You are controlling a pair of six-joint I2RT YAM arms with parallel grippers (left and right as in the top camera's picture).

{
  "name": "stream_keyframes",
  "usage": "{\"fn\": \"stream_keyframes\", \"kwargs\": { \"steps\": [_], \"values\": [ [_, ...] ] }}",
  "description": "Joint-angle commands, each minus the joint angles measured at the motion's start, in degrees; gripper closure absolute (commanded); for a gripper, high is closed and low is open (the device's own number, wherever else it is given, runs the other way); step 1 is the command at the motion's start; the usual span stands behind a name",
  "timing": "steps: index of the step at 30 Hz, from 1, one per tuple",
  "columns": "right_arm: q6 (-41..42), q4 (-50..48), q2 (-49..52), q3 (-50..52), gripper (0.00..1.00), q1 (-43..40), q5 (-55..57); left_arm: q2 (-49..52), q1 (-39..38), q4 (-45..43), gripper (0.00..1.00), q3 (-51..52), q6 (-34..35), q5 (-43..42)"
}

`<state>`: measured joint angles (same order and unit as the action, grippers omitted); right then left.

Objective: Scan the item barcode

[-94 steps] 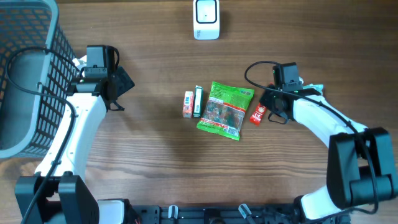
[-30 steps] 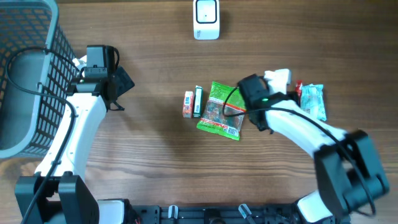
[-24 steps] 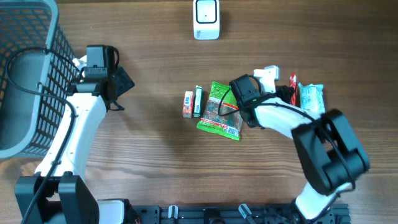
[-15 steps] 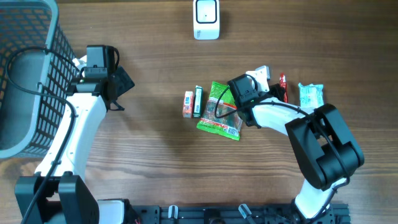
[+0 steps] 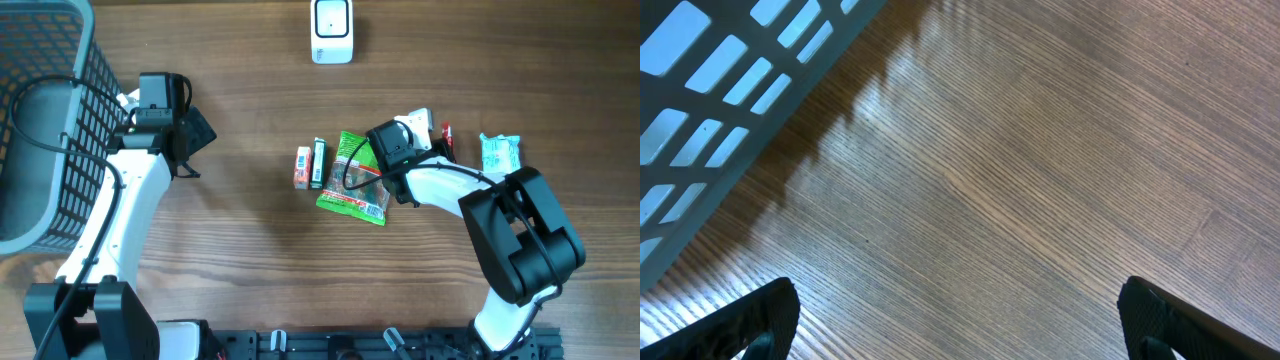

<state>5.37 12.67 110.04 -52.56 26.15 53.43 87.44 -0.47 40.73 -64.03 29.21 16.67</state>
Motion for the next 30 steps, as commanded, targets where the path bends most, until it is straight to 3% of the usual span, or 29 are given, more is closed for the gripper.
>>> {"fn": "stream_keyframes", "kwargs": {
  "steps": [1, 14, 21, 25, 30],
  "values": [
    [4.09, 0.31, 1.14, -0.22, 0.96, 0.31, -3.82, 0.28, 0.22, -0.15, 0.0, -0.04, -0.48, 0.76],
    [8.2, 1.36, 1.14, -0.22, 0.96, 4.68, -6.69, 0.28, 0.22, -0.15, 0.0, -0.04, -0.48, 0.76],
    [13.05, 3.26, 1.14, -0.22, 0.96, 4.92, -14.32, 0.28, 0.22, -0.13, 0.0, -0.04, -0.48, 0.76],
    [11.02, 6.08, 1.11, -0.22, 0.96, 4.92, -3.76, 0.28, 0.22, -0.15, 0.0, -0.04, -0.48, 0.76],
    [-1.22, 6.01, 1.11, -0.22, 0.96, 4.17, 13.75, 0.28, 0.22, -0.15, 0.0, -0.04, -0.48, 0.76]
  ]
}}
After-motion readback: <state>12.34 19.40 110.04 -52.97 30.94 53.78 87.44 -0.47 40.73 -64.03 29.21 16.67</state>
